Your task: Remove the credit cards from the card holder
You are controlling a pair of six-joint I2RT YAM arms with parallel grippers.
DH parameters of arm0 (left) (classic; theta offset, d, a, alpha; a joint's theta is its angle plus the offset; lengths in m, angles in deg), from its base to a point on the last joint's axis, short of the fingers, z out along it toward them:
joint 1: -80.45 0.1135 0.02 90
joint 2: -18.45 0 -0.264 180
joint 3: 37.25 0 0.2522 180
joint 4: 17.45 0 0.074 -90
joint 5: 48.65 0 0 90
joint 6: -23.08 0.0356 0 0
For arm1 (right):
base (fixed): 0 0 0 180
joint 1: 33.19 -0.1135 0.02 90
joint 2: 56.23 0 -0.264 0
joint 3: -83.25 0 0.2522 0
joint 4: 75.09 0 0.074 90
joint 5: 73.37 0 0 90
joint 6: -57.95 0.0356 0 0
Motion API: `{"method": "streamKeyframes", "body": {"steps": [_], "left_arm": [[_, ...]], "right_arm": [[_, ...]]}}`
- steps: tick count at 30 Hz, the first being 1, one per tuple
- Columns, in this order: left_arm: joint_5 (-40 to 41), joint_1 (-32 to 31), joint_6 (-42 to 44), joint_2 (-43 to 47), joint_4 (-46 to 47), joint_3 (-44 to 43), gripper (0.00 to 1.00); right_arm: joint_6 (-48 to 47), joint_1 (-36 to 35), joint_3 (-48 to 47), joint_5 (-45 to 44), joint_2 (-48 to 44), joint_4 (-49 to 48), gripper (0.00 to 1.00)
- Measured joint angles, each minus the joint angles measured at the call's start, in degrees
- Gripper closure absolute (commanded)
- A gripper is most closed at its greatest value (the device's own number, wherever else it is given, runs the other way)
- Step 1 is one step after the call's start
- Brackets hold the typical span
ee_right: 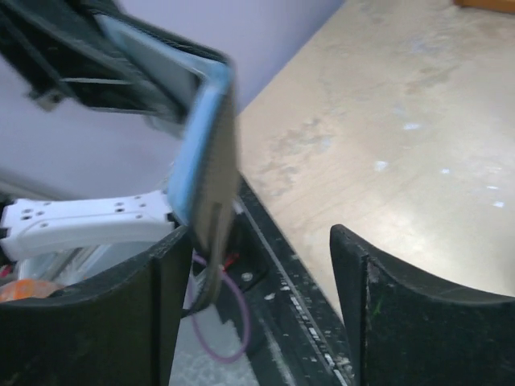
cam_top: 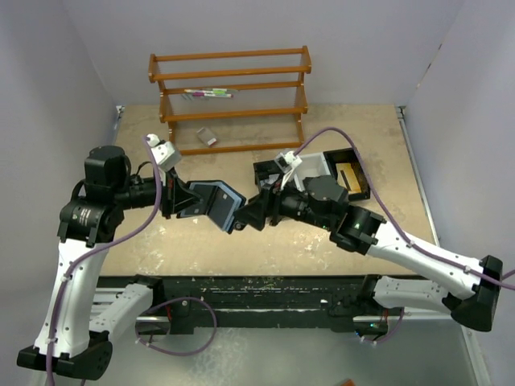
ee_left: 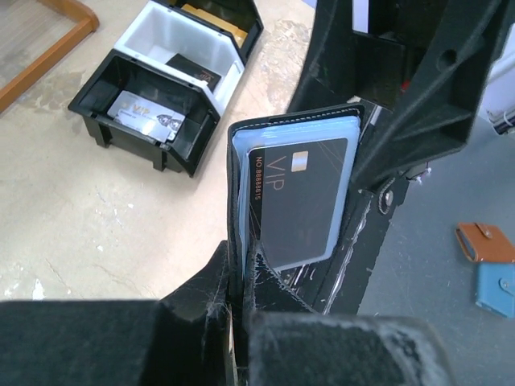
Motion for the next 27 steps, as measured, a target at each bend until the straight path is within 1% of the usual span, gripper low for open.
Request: {"method": "streamKeyframes", "body": {"steps": [3, 4, 7, 9, 15, 17, 21, 23, 25, 27], "left_arm": [[1.33, 0.00, -2.40, -1.44, -0.13, -1.36, 1.00], [1.64, 0.00, -2.99, -1.99, -0.17, -1.73, 1.00], [2.23, 0.02, -4.87, -3.63, -0.44, -2.23, 1.00], [1.97, 0.02, -5.90, -4.24, -0.68, -2.23, 1.00], [-0.57, 0.00, -7.26, -4.37, -1.09, -2.23, 1.00], [-1.46, 0.02, -7.32, -4.42, -1.29, -2.23, 1.00], [-5.42, 0.02, -7.50, -4.66, -1.49, -2.25, 1.00], [-7.76, 0.00, -7.93, -4.87, -1.51, -2.29, 1.00], [-10.54, 0.02, -8.55, -5.05, -1.38, -2.40, 1.00], [-13.16, 0.00, -9.55, -5.05, -0.85, -2.45, 1.00]], "right_arm": [[1.01, 6.34, 3.58, 3.10, -1.66, -1.11, 0.04], [1.22, 8.85, 4.85, 4.79, -2.19, -1.11, 0.01], [0.87, 12.87, 5.55, 8.96, -2.10, -0.70, 0.00], [-0.17, 13.00, 4.44, 12.74, -1.77, -0.02, 0.00], [-3.82, 12.79, -3.78, 23.61, 2.19, -0.28, 0.00], [-4.76, 12.79, -5.77, 26.49, 3.54, -0.59, 0.02], [-6.21, 12.72, -8.46, 30.60, 6.67, -0.79, 0.14], [-6.80, 12.72, -8.90, 32.54, 8.22, -0.90, 0.25], [-6.86, 12.72, -8.92, 34.45, 9.79, -1.57, 0.44], [-6.29, 12.72, -8.90, 36.37, 11.15, -3.41, 0.70]]}}
